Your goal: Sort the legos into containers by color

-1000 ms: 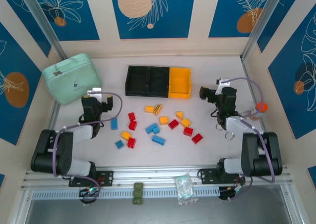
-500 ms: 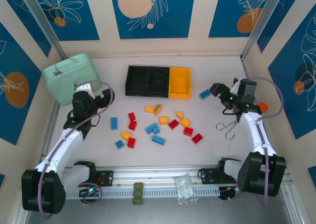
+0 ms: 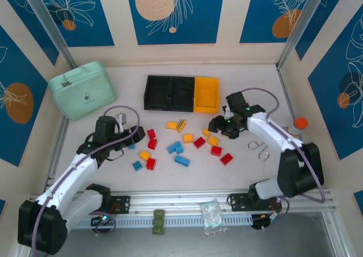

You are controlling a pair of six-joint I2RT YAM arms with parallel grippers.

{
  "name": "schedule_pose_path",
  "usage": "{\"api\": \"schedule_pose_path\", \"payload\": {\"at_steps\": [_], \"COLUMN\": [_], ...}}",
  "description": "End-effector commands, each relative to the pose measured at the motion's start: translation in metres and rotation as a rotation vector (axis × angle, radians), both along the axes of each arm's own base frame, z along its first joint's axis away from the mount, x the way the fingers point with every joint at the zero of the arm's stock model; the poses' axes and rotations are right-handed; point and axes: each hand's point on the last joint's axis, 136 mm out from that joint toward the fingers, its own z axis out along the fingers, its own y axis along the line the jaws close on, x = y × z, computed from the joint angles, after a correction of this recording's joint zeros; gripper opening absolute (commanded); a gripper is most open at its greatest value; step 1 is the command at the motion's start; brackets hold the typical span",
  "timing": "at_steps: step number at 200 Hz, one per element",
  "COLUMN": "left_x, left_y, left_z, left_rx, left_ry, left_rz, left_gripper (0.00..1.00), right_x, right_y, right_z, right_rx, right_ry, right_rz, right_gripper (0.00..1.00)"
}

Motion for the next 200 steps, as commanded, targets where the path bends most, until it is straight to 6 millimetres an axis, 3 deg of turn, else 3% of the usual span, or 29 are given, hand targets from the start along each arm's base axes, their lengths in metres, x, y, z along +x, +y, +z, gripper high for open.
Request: {"api": "schedule_pose_path", "payload": {"at_steps": [1,32,66,96,115,153,177,200], "left_x": [-0.011,-0.016,-0.019,-0.019,-0.018,-0.017,-0.014,-0.009], "left_y": [-0.021,-0.04,-0.047,-0.047,-0.048,-0.055,-0.06,-0.068], "left_z": [-0.006,-0.013,-0.017,-0.019,-0.019,-0.021,-0.02,-0.017], "left_rx": [0.002,0.05,0.055,0.064,0.063,0.054,0.052,0.04], "left_ry": [0.042,0.062,0.066,0.068,0.066,0.066,0.063,0.053], "left_rz": [-0.054,-0.117,-0.127,-0.121,-0.124,-0.134,-0.144,-0.158], "left_gripper": [0.73,0.72,0.73,0.73,0.72,0.72,0.72,0.72], "right_x": [0.011,0.028,0.037,0.041,0.044,0.048,0.055,0.074], "right_y": [0.007,0.019,0.028,0.034,0.035,0.038,0.039,0.039], "right_z": [-0.007,-0.025,-0.044,-0.059,-0.064,-0.043,-0.017,0.01], "right_rx": [-0.094,-0.202,-0.241,-0.24,-0.25,-0.249,-0.23,-0.202], "right_ry": [0.016,0.053,0.1,0.125,0.133,0.091,0.038,-0.019], "right_rz": [0.035,0.078,0.106,0.124,0.13,0.14,0.138,0.117], "right_gripper": [0.66,0.66,0.64,0.54,0.39,0.26,0.25,0.25]}}
